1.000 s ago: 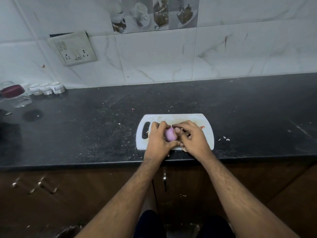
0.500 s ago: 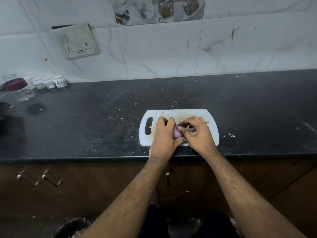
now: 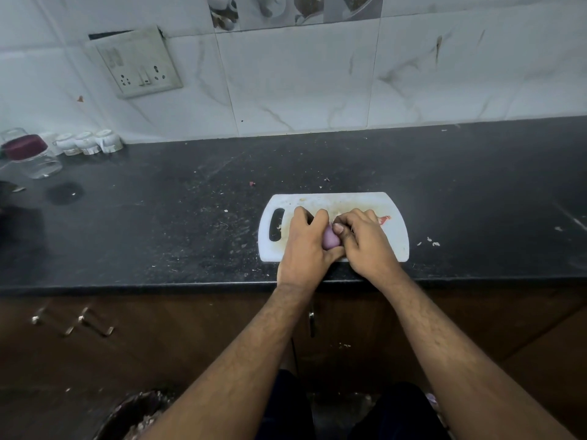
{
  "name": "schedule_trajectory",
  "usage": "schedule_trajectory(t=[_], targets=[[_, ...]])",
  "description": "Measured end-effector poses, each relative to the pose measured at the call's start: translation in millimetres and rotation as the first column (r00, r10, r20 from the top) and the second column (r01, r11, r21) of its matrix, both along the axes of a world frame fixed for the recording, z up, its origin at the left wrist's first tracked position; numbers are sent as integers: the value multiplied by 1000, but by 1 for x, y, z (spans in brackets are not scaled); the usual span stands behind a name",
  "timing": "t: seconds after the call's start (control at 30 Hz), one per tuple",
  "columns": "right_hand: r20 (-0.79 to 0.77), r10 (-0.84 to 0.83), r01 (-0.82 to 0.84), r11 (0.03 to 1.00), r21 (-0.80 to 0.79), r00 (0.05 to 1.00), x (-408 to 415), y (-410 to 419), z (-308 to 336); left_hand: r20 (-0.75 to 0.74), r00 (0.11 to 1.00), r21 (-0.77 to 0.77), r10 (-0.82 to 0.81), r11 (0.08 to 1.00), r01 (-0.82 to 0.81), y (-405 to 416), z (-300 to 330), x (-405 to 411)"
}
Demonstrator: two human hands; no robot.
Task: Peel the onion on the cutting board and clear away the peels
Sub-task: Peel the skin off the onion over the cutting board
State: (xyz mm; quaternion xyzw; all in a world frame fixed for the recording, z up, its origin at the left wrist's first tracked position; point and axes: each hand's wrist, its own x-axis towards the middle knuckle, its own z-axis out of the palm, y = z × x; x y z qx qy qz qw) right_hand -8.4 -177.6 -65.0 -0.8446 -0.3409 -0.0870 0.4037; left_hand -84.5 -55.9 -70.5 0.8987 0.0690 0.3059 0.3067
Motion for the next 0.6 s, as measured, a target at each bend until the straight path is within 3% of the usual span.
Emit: schedule_trajectory(t=[0.27, 0.6], targets=[[32, 72, -73, 997, 23, 997, -1, 0, 2, -20, 999, -116, -28, 993, 25, 3, -1, 3], [-171, 131, -113, 987, 110, 977, 6, -4, 2, -76, 996, -209, -52, 977, 35, 10, 1, 6]])
